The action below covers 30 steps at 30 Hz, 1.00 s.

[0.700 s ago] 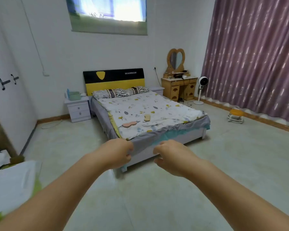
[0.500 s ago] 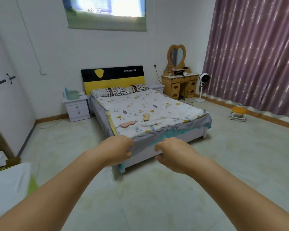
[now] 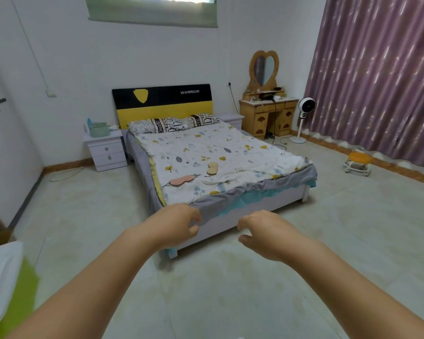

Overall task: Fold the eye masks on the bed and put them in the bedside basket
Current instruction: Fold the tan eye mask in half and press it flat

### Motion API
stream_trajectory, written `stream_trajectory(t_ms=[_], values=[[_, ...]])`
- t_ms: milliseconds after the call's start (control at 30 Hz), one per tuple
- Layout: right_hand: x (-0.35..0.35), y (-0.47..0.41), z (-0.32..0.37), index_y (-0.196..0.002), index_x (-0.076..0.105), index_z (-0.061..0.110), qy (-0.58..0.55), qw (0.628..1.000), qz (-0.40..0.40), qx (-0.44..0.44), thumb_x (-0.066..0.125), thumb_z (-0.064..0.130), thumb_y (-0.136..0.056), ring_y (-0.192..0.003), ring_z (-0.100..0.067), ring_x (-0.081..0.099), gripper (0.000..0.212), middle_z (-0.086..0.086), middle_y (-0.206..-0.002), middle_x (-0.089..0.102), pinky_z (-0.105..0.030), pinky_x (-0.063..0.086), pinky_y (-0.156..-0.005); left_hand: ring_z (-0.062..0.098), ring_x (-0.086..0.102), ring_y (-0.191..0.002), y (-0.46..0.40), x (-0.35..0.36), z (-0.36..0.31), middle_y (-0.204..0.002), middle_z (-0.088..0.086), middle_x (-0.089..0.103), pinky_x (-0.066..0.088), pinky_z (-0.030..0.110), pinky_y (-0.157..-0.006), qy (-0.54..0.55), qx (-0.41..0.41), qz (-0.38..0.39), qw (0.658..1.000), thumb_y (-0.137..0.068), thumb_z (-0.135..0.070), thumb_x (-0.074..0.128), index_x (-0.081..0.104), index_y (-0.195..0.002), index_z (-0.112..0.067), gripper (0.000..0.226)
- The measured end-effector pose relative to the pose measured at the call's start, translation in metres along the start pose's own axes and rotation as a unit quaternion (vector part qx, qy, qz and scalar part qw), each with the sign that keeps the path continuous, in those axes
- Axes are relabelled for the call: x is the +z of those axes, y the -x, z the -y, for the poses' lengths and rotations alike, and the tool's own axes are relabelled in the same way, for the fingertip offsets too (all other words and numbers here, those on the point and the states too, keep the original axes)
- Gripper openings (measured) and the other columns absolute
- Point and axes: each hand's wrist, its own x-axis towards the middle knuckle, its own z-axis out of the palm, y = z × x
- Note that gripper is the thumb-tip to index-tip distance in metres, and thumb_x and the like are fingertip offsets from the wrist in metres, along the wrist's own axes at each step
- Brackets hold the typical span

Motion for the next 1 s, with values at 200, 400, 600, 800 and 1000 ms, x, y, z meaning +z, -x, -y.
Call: stream_trajectory(t_ms=[200, 400, 600, 800, 1000], values=[[-0.004, -0.089, -0.016, -0.111, 0.059, 0.010, 0.000, 1.000, 0.002, 0.018, 0.048, 0.028, -0.090, -0.106, -0.030, 0.056, 0.030, -0.011, -0.115, 0.064, -0.043, 0.050, -0.088, 0.021, 0.054, -0.107, -0.086, -0.002, 0.048, -0.125, 0.004, 0.056, 0.039, 0.025, -0.080, -0.001, -0.003, 0.021, 1.000, -0.091, -0.029, 0.043, 0.054, -0.124, -0.022, 0.035], [-0.014, -0.173, -0.029, -0.117, 0.058, 0.010, 0.010, 0.999, 0.012, 0.051, 0.045, 0.023, -0.092, -0.109, -0.030, 0.056, 0.032, -0.012, -0.120, 0.062, -0.043, 0.049, -0.091, 0.020, 0.055, -0.102, -0.168, -0.010, 0.091, -0.122, 0.004, 0.055, 0.039, 0.026, -0.078, -0.011, 0.010, 0.045, 0.999, -0.092, -0.032, 0.042, 0.054, -0.121, -0.024, 0.033], [-0.023, -0.242, -0.054, -0.120, 0.057, 0.010, 0.002, 0.999, 0.006, 0.044, 0.045, 0.019, -0.092, -0.110, -0.030, 0.054, 0.032, -0.012, -0.124, 0.057, -0.042, 0.048, -0.091, 0.019, 0.055, -0.105, -0.242, -0.008, 0.113, -0.125, 0.002, 0.057, 0.043, 0.029, -0.084, 0.000, 0.020, 0.061, 0.998, -0.091, -0.032, 0.042, 0.054, -0.121, -0.024, 0.034], [-0.023, -0.323, -0.109, -0.115, 0.057, 0.011, -0.016, 0.999, -0.008, 0.027, 0.044, 0.023, -0.091, -0.104, -0.030, 0.053, 0.030, -0.011, -0.119, 0.054, -0.040, 0.047, -0.082, 0.012, 0.052, -0.085, -0.333, -0.003, 0.117, -0.138, 0.001, 0.050, 0.043, 0.025, -0.076, 0.020, 0.023, 0.049, 0.998, -0.090, -0.030, 0.043, 0.056, -0.118, -0.024, 0.031], [-0.035, -0.408, -0.178, -0.119, 0.053, 0.012, -0.020, 1.000, -0.007, 0.002, 0.044, 0.027, -0.092, -0.107, -0.029, 0.052, 0.032, -0.011, -0.120, 0.056, -0.036, 0.042, -0.079, 0.016, 0.057, -0.099, -0.430, -0.010, 0.108, -0.116, -0.010, 0.064, 0.052, 0.042, -0.087, 0.020, -0.023, 0.040, 0.999, -0.087, -0.037, 0.042, 0.055, -0.112, -0.033, 0.029]])
